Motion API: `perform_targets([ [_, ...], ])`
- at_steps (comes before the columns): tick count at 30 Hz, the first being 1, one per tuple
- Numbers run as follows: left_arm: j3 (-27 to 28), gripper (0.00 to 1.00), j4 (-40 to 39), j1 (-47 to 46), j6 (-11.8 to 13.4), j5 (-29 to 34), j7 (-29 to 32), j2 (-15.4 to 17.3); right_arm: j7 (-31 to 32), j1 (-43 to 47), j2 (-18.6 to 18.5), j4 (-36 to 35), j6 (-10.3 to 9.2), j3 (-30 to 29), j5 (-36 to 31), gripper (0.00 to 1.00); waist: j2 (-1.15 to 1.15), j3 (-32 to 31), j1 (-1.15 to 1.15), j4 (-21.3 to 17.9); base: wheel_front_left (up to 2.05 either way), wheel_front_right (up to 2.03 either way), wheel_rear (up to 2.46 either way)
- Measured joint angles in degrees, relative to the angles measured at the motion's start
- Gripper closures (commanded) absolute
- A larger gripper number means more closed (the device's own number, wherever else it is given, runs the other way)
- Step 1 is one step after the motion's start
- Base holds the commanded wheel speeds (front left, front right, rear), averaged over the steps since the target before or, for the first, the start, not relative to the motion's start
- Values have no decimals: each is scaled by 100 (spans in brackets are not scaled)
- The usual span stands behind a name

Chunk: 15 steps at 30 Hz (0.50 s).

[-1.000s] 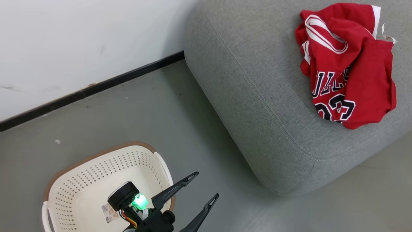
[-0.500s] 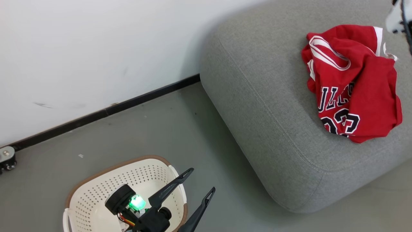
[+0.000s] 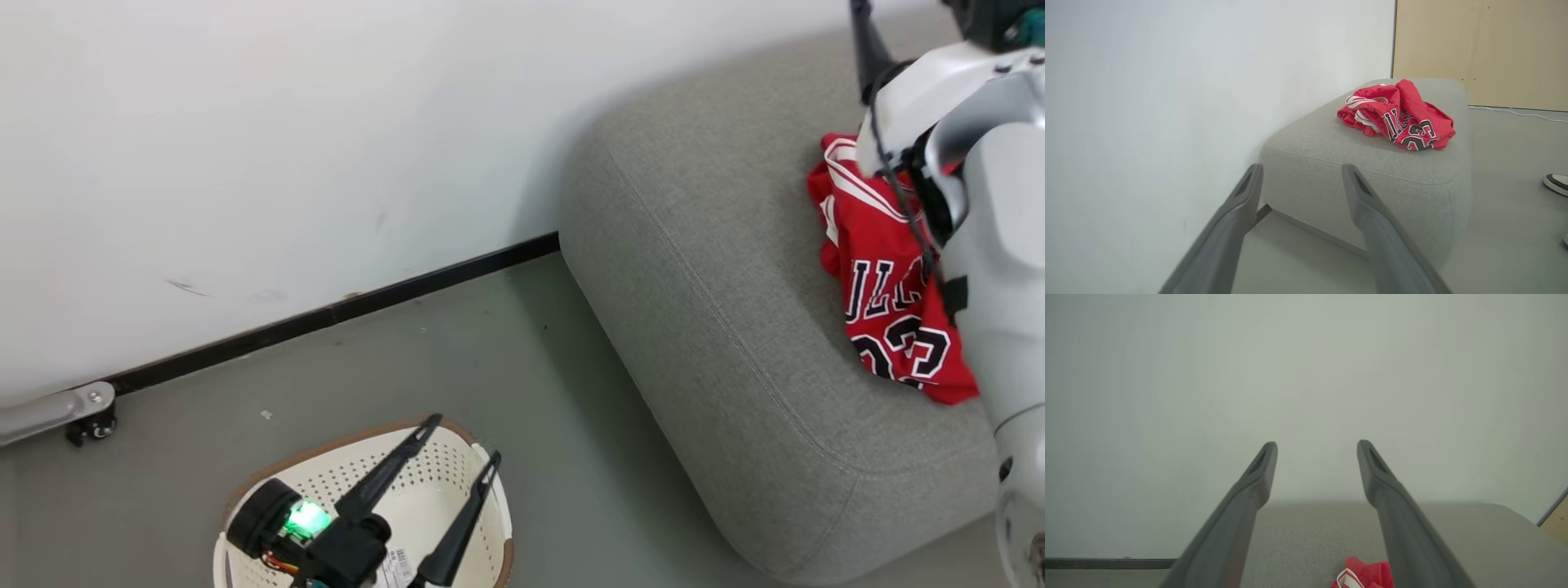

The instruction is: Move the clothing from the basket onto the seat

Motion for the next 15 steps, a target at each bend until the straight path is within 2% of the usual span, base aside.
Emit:
perform_targets([
  [15,890,0,-59,341,249,-59,0,-207,11,1840,15,-1391,0,1637,1506,0,0,-345,0,575,0,0,0],
])
